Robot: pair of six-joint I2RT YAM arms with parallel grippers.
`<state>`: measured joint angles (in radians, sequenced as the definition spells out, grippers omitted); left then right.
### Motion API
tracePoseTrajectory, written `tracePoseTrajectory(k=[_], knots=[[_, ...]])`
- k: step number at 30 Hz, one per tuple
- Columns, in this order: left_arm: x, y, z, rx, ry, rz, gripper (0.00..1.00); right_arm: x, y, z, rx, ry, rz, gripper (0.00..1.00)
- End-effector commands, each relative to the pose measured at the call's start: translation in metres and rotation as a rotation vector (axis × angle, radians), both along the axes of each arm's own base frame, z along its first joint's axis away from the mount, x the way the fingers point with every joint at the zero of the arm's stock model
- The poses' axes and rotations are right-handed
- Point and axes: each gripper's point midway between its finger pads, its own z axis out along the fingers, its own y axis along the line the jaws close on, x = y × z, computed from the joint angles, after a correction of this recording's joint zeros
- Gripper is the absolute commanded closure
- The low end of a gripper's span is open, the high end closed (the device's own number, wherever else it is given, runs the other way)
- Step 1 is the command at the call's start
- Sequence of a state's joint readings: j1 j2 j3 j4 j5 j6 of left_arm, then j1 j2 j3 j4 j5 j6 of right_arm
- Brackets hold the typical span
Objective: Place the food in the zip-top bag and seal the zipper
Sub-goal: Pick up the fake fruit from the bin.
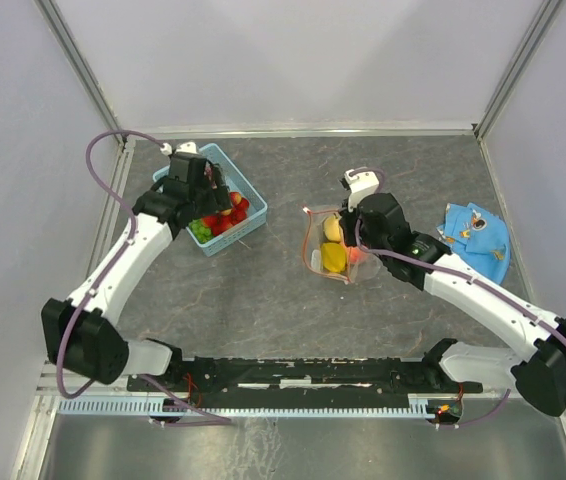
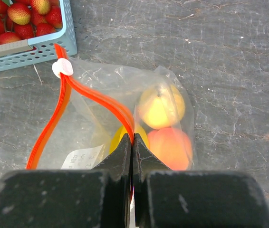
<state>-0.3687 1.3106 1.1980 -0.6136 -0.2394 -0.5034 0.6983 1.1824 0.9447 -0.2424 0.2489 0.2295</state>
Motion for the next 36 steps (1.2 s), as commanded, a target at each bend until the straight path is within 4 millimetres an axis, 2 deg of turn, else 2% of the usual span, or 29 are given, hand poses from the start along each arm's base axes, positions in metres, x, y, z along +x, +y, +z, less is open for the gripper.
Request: tracePoseTrajectory(k=[1, 6, 9, 13, 16, 24, 26, 31, 36], knots=[[0.033, 0.033, 0.007, 0.048, 0.008, 0.027, 0.16, 0.003, -0.007, 0.017, 0.02, -0.079, -0.025, 0.98], [0.082, 0.068, 0.003, 0.081, 0.018, 0.07, 0.17, 0.003, -0.005, 0.015, 0.019, -0.077, -0.013, 0.98], [0.113, 0.069, -0.005, 0.078, 0.033, 0.018, 0.16, 0.003, -0.005, 0.013, 0.012, -0.075, -0.015, 0.98], [0.145, 0.068, -0.002, 0.091, -0.001, -0.049, 0.14, 0.002, -0.006, 0.015, 0.014, -0.078, -0.013, 0.98], [0.168, 0.072, -0.009, 0.116, 0.011, -0.1, 0.13, 0.001, -0.006, 0.018, 0.022, -0.082, -0.008, 0.98], [0.197, 0.082, -0.056, 0.268, 0.073, -0.26, 0.15, -0.002, 0.0, 0.015, 0.046, -0.072, 0.016, 0.98], [0.203, 0.081, -0.072, 0.268, 0.095, -0.3, 0.15, -0.002, 0.001, 0.013, 0.044, -0.065, 0.02, 0.98], [0.213, 0.072, -0.096, 0.241, 0.117, -0.385, 0.16, -0.002, 0.001, 0.012, 0.045, -0.065, 0.018, 0.98], [0.224, 0.083, -0.126, 0.287, 0.159, -0.387, 0.17, 0.0, 0.006, 0.004, 0.042, -0.042, 0.031, 0.98]])
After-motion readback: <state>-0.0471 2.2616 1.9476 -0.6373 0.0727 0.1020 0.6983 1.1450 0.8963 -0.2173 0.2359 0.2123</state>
